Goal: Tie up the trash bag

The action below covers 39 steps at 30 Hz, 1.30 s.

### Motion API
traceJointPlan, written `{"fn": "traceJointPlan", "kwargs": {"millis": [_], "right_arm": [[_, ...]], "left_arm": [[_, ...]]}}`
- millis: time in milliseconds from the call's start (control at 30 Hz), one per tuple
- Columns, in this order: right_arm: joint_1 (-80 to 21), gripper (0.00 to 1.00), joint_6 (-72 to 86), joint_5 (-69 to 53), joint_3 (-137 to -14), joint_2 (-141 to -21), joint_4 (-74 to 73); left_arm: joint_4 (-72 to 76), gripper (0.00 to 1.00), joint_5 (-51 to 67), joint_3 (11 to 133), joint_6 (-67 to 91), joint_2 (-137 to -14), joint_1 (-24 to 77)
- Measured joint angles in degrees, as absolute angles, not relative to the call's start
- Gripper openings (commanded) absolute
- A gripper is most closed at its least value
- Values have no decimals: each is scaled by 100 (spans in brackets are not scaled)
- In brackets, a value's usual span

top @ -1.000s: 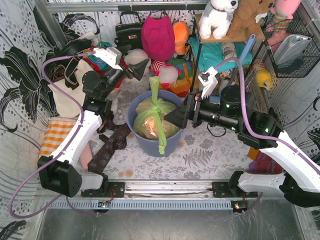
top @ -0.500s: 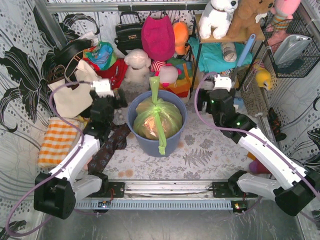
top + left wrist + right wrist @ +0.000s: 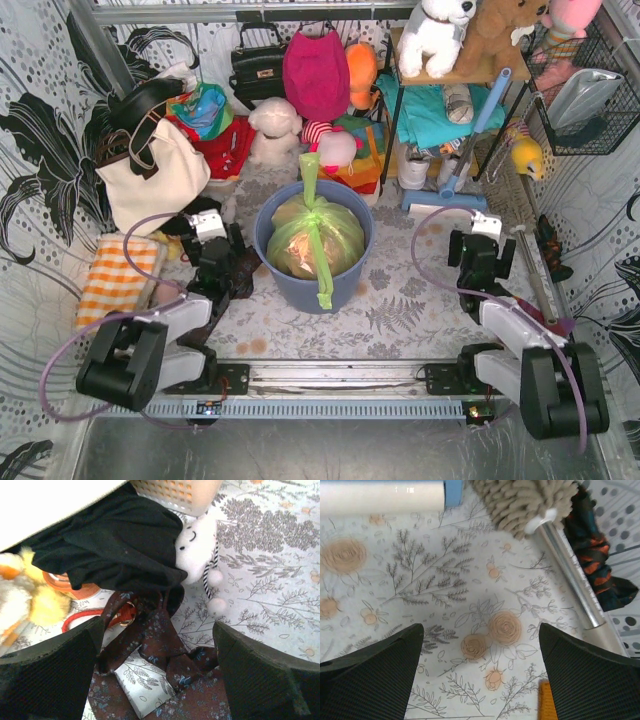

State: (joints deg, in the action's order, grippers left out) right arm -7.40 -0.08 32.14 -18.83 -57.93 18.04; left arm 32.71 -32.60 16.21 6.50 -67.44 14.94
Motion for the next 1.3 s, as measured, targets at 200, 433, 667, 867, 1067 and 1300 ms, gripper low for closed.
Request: {"fn": "traceJointPlan", "kwargs": {"millis": [200, 433, 667, 867, 1067, 1300], "right_arm": [[-722, 97, -416, 2947, -1076, -7122, 4167], [-705, 97, -593, 2117, -1264, -7915, 5502], [-626, 97, -672, 1382, -958, -8447, 6855], [-458, 97, -668, 998, -884, -8770, 7465], [-342, 97, -552, 878, -954, -8803, 7419], [-307, 97, -519, 888, -976, -8803, 7422]], "left_arm": [[4880, 98, -2919, 1326, 272, -7629, 1494], [6086, 98, -2405, 1179, 117, -7996, 1330], [7203, 97, -1549, 672, 121, -8346, 932], [7214, 98, -1219, 784, 148, -8374, 803], [7212, 98, -1223, 829, 204, -8374, 790], [7205, 98, -1240, 851, 255, -8372, 786]]}}
